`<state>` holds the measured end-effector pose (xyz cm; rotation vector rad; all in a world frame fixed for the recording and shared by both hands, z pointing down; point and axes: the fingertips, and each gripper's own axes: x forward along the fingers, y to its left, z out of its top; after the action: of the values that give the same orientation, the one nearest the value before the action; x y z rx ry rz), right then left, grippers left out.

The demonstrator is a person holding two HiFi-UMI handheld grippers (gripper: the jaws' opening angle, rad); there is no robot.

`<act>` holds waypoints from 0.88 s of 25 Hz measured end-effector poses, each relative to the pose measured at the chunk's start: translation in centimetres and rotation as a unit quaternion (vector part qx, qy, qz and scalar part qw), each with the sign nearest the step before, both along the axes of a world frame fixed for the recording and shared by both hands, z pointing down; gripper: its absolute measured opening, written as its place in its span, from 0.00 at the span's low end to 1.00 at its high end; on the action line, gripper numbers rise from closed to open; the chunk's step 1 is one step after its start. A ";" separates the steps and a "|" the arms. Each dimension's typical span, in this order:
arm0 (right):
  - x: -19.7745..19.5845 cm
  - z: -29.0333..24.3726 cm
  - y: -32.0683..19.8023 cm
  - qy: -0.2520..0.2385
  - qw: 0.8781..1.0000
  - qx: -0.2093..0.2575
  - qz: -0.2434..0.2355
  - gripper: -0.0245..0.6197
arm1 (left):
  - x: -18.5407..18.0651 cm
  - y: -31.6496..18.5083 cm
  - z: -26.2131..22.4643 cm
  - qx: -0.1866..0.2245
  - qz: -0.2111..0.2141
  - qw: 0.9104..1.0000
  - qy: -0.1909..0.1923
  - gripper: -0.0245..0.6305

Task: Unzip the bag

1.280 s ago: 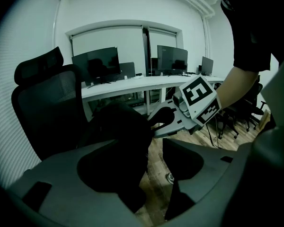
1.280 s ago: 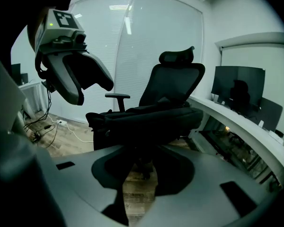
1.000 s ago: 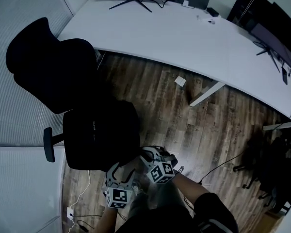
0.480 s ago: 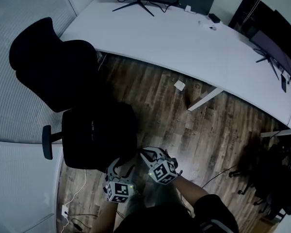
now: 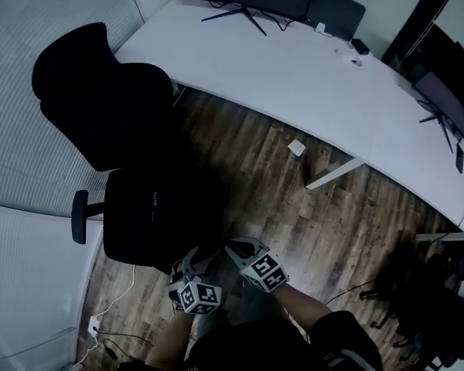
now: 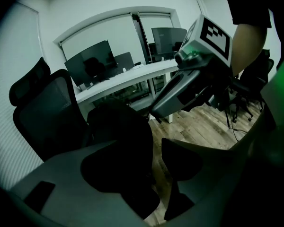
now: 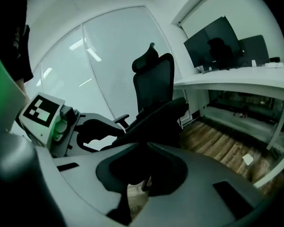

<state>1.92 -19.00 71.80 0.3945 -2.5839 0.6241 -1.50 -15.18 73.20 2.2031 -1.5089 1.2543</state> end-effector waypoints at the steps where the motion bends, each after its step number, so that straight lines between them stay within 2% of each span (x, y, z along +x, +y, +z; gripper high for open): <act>1: -0.1 -0.1 -0.1 -0.001 1.000 -0.010 -0.001 0.14 | -0.1 -0.2 0.1 0.000 -0.006 1.000 -0.005 0.46; 4: -0.3 -0.5 -0.3 0.002 1.000 -0.023 -0.008 0.14 | -0.6 -0.6 0.2 0.005 -0.023 0.999 -0.023 0.36; 10: -0.9 -1.0 -1.6 0.003 0.999 -0.035 0.007 0.13 | -1.0 -1.1 -0.4 0.013 -0.030 0.999 -0.026 0.30; 16: -1.5 -1.5 -3.6 -0.002 0.998 -0.050 0.039 0.13 | -1.4 -1.3 -1.0 0.015 -0.037 0.999 -0.018 0.25; 22: -2.1 -1.6 -6.3 0.011 0.999 -0.036 0.039 0.13 | -1.7 -1.3 -0.9 0.014 -0.048 0.999 -0.012 0.23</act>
<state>-0.13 -25.33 70.24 0.4779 -2.5269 0.7324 -3.24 -16.46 72.29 2.1121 -1.6291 1.2427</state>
